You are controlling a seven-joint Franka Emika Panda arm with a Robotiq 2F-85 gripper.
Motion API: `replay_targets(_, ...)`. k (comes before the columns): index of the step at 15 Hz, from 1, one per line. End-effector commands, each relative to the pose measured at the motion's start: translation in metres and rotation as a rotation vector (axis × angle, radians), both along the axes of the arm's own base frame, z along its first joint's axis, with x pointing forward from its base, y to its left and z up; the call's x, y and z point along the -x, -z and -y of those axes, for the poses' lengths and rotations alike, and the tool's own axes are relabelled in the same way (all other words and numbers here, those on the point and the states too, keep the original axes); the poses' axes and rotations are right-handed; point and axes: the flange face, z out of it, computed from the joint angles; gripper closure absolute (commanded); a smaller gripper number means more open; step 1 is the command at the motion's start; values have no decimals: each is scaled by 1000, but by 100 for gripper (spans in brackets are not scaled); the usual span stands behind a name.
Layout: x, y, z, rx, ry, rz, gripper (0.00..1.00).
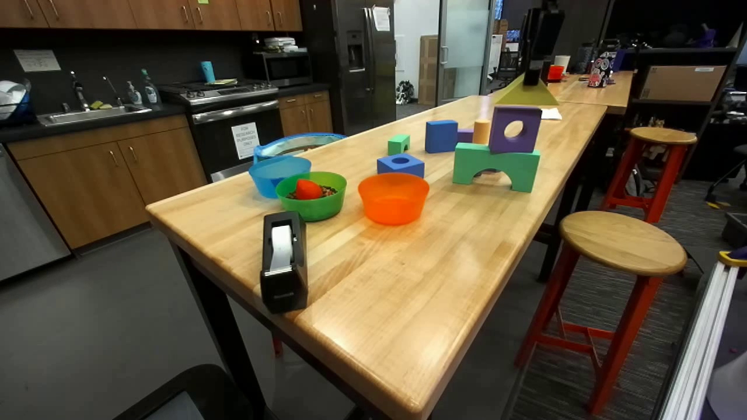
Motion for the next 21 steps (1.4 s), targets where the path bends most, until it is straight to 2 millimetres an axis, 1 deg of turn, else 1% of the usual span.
replay_targets(1, -7, -3, 2, 20, -8, 1, 85)
replay_targets(11, -16, -2, -1, 24, -18, -1, 85)
replay_targets(21, -19, -2, 1, 22, -18, -4, 85)
